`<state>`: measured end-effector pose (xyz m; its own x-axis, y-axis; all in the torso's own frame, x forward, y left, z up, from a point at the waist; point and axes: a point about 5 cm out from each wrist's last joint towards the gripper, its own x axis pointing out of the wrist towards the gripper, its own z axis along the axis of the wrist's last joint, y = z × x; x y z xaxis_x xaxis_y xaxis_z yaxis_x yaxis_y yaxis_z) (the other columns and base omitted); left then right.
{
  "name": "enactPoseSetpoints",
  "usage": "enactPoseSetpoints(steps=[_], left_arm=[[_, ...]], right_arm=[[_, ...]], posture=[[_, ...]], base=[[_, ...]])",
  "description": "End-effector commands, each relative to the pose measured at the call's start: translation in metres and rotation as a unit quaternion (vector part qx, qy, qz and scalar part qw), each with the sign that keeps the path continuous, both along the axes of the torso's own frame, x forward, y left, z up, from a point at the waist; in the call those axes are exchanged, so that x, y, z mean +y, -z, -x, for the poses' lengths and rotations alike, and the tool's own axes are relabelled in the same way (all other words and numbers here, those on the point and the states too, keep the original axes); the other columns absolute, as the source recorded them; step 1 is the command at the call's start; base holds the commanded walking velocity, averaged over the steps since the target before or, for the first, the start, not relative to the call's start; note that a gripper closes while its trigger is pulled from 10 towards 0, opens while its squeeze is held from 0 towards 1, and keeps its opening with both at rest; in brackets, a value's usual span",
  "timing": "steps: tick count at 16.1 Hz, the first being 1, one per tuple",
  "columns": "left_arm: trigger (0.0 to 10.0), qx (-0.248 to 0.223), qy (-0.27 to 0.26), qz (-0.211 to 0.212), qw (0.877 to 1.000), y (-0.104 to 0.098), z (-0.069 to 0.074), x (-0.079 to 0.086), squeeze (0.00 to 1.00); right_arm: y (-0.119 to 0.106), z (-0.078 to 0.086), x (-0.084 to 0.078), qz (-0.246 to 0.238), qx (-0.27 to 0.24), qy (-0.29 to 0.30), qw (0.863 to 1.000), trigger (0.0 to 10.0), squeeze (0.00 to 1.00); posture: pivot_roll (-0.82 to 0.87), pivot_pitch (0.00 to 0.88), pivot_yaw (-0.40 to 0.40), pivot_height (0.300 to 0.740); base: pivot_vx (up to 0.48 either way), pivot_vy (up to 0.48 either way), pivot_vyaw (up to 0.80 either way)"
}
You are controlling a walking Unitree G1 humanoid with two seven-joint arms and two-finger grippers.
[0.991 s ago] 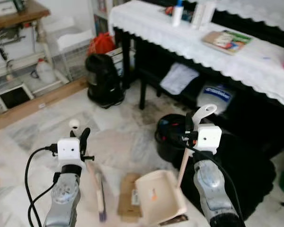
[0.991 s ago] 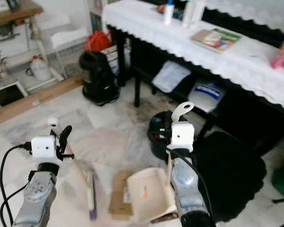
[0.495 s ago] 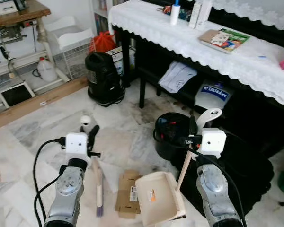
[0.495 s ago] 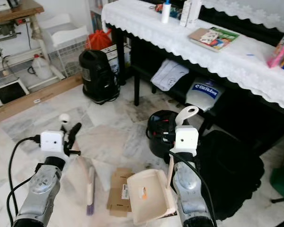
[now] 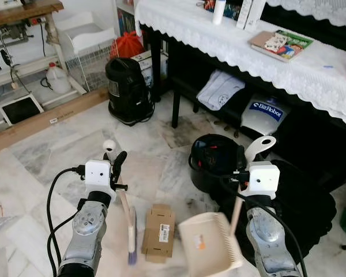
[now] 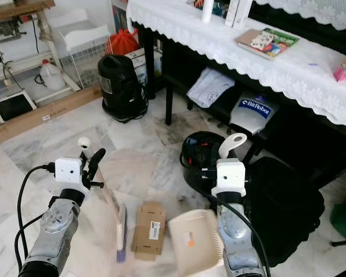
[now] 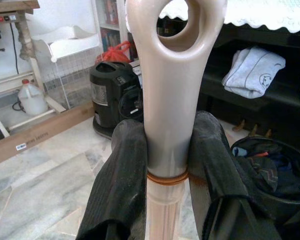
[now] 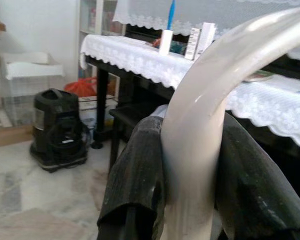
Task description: Sweep floor
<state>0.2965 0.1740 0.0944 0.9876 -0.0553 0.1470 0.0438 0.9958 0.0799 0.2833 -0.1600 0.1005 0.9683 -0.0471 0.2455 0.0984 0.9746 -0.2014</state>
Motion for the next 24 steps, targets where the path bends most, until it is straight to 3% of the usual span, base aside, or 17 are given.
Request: enactPoseSetpoints(steps=[1, 7, 18, 21, 24], left_arm=[[10.0, -0.020, -0.004, 0.007, 1.000, -0.005, -0.001, 0.001, 0.05], [10.0, -0.052, -0.048, 0.003, 0.997, -0.017, -0.008, 0.009, 0.07], [10.0, -0.042, -0.022, 0.064, 0.997, -0.017, -0.014, -0.003, 0.06], [10.0, 0.002, 0.046, 0.129, 0.991, -0.010, -0.020, -0.016, 0.05], [10.0, 0.030, 0.113, 0.163, 0.980, -0.009, -0.020, -0.020, 0.05]], right_arm=[[-0.002, 0.001, -0.002, 0.015, -0.007, 0.008, 1.000, 10.0, 0.00], [0.010, 0.005, -0.003, 0.027, 0.010, 0.022, 0.999, 10.0, 0.00], [0.029, 0.015, 0.000, 0.048, 0.034, 0.024, 0.998, 10.0, 0.00], [0.032, 0.020, 0.001, 0.048, 0.037, 0.023, 0.998, 10.0, 0.00], [0.033, 0.021, 0.000, 0.050, 0.039, 0.024, 0.998, 10.0, 0.00]], posture=[[-0.06, 0.162, -0.056, 0.740], [-0.05, 0.196, -0.054, 0.740], [-0.05, 0.236, -0.048, 0.740], [-0.06, 0.239, -0.053, 0.740], [-0.06, 0.234, -0.054, 0.740]], base=[[0.000, 0.000, 0.00], [0.000, 0.000, 0.00], [0.000, 0.000, 0.00], [0.000, 0.000, 0.00], [0.000, 0.000, 0.00]])
